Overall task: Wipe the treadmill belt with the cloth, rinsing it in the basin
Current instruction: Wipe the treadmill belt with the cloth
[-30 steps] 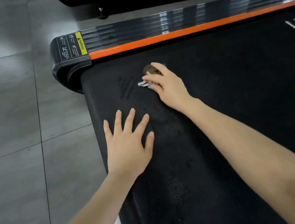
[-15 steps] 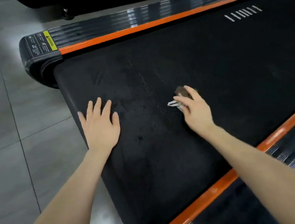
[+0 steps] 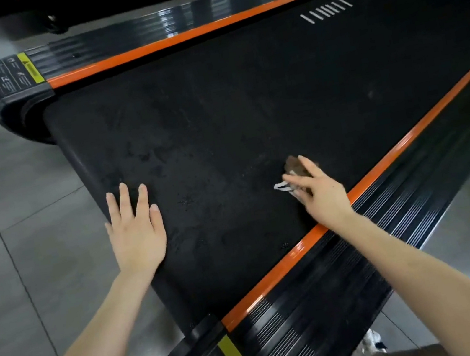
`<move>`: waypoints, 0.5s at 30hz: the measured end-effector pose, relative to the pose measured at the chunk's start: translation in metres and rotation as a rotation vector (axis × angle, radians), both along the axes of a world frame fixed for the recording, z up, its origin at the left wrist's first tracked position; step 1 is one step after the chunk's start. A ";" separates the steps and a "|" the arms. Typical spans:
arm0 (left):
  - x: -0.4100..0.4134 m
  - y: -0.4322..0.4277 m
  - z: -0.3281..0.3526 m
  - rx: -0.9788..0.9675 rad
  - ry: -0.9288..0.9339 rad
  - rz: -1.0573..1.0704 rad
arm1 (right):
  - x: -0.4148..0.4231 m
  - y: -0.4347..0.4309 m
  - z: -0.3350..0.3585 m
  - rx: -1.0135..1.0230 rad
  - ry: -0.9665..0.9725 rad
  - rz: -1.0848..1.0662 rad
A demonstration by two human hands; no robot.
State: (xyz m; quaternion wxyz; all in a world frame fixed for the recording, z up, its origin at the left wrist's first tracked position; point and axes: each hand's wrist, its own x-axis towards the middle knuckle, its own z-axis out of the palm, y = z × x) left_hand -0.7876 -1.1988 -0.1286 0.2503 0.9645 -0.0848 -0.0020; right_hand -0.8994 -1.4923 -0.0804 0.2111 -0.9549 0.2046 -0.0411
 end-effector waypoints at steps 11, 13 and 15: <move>-0.008 -0.024 0.027 0.009 -0.107 0.001 | -0.027 0.070 0.062 0.320 -0.278 0.223; -0.023 -0.053 0.045 -0.187 -0.230 -0.127 | -0.033 0.044 0.062 0.227 -0.285 0.105; -0.037 -0.086 0.060 -0.293 -0.282 -0.344 | -0.033 0.014 0.048 0.109 -0.191 -0.010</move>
